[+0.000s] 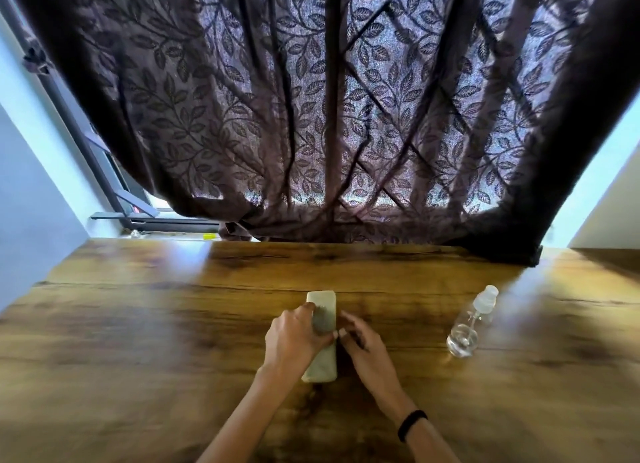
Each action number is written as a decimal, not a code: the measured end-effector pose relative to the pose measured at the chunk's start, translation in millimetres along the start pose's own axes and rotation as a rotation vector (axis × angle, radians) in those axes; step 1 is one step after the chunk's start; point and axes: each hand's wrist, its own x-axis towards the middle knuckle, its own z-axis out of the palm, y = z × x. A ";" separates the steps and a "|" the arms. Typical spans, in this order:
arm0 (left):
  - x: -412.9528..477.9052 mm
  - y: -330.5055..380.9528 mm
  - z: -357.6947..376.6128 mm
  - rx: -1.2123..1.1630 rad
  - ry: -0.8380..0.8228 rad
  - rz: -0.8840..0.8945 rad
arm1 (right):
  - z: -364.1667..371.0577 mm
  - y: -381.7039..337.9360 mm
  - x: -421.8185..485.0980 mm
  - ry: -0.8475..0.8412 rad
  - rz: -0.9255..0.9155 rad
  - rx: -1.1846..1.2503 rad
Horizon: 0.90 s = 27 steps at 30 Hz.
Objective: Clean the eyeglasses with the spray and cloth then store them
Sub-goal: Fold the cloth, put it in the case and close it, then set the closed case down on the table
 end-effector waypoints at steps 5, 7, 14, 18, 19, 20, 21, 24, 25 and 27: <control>-5.8 3.2 2.2 0.014 0.063 0.014 | -0.5 3.5 3.7 0.009 0.021 -0.022; -7.4 4.2 2.7 0.024 0.080 0.016 | -1.0 4.1 6.3 0.025 0.021 -0.052; -6.4 3.4 1.4 -0.037 0.105 0.036 | -2.6 2.0 6.4 0.084 -0.029 -0.163; -5.1 2.6 -1.6 -0.034 0.116 0.055 | -9.9 1.3 -0.3 0.122 -0.082 -0.168; -5.3 3.5 -2.3 -0.040 0.126 0.065 | -12.3 1.3 -3.0 0.138 -0.092 -0.164; -5.6 5.2 -2.7 -0.050 0.140 0.080 | -15.3 1.0 -5.9 0.158 -0.102 -0.155; -6.1 7.8 -3.1 -0.061 0.154 0.101 | -18.8 0.4 -9.0 0.180 -0.112 -0.137; -6.9 20.5 -3.2 -0.094 0.173 0.191 | -31.1 -5.2 -18.2 0.261 -0.165 -0.070; -6.4 26.5 -2.4 -0.103 0.166 0.228 | -35.9 -8.1 -21.4 0.308 -0.203 -0.065; -4.3 39.3 -0.4 -0.143 0.138 0.303 | -46.2 -14.3 -27.7 0.445 -0.300 -0.084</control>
